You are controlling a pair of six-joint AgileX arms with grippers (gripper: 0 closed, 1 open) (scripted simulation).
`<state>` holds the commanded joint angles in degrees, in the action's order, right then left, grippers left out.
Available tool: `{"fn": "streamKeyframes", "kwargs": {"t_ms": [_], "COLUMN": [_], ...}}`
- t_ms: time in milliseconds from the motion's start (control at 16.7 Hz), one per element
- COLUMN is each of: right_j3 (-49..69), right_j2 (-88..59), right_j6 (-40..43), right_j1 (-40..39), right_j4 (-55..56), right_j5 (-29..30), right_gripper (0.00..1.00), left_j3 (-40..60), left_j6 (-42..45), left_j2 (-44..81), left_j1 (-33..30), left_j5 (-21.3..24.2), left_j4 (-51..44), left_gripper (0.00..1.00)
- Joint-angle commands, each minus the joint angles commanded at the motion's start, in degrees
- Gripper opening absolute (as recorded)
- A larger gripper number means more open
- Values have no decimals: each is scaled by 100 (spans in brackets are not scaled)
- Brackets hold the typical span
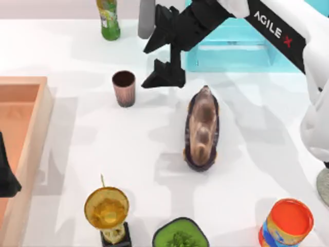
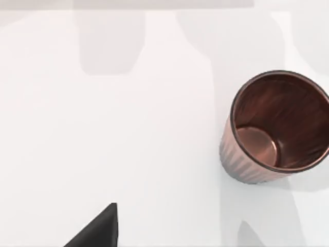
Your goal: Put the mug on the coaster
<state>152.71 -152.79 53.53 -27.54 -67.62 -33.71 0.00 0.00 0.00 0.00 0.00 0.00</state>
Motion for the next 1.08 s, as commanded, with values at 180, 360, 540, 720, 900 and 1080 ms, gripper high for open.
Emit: {"fn": "streamKeyframes", "kwargs": {"t_ms": [180,360,540,720,900,1080], "right_j3": [355,886,1296,1353,1353,1353], "right_j2": [-387,-1013,-1495,-1554,-1554,-1554], "right_j6": [-135,-384,-594,-624,-624,-624], "right_j1": [-159,-383,-572,-597,-597,-597], "right_j4": [138,358,553,580,580,580], "right_j5": [47,151,240,252,252,252], "right_gripper": [100,100,100,100,85,62], "left_j3": [0,0,0,0,0,0], "left_j6": [0,0,0,0,0,0], "left_j2": [0,0,0,0,0,0], "left_j1": [0,0,0,0,0,0], "left_j5": [0,0,0,0,0,0], "left_j4": [0,0,0,0,0,0], "left_gripper": [100,100,100,100,100,100]}}
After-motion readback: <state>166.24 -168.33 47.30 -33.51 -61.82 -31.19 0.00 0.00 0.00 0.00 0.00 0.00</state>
